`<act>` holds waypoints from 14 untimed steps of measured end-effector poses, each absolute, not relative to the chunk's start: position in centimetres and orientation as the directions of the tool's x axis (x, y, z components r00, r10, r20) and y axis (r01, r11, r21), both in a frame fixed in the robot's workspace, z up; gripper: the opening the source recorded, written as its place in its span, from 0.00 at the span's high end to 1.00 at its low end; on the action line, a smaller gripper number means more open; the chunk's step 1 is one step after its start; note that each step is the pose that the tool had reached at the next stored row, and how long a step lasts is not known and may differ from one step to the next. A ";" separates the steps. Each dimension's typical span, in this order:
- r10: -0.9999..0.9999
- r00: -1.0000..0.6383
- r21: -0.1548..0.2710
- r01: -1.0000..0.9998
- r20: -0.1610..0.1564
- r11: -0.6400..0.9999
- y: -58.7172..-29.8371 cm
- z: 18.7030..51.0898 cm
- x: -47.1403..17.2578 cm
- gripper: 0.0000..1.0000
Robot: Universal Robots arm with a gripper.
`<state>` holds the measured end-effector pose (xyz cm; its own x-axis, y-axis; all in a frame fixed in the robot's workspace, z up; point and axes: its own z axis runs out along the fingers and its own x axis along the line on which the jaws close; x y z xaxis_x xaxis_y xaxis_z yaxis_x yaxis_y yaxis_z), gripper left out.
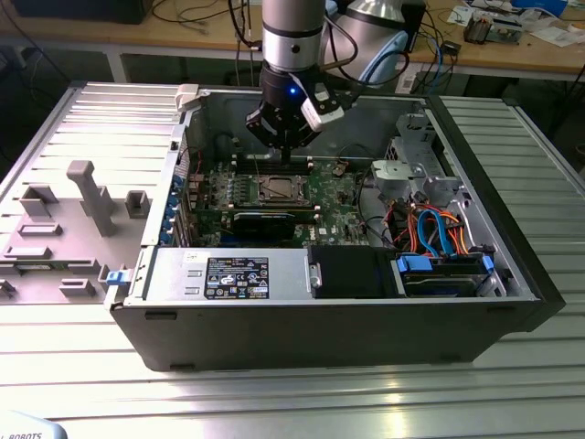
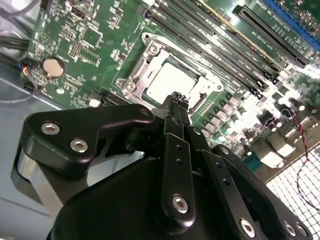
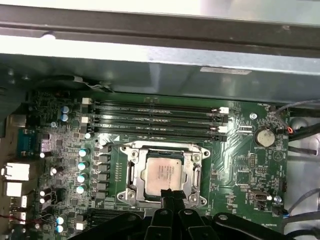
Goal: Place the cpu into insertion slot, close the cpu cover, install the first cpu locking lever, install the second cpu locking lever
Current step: 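Install the first cpu locking lever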
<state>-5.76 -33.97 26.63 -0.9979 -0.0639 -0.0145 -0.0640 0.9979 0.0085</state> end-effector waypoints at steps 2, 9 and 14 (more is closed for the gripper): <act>-0.064 -0.998 0.013 -0.065 -0.015 0.998 -34.0 26.6 -6.2 0.89; -0.067 -0.998 0.015 -0.067 -0.015 0.998 -34.0 26.6 -7.4 0.89; -0.067 -0.998 0.015 -0.067 -0.015 0.998 -34.0 26.6 -7.4 0.89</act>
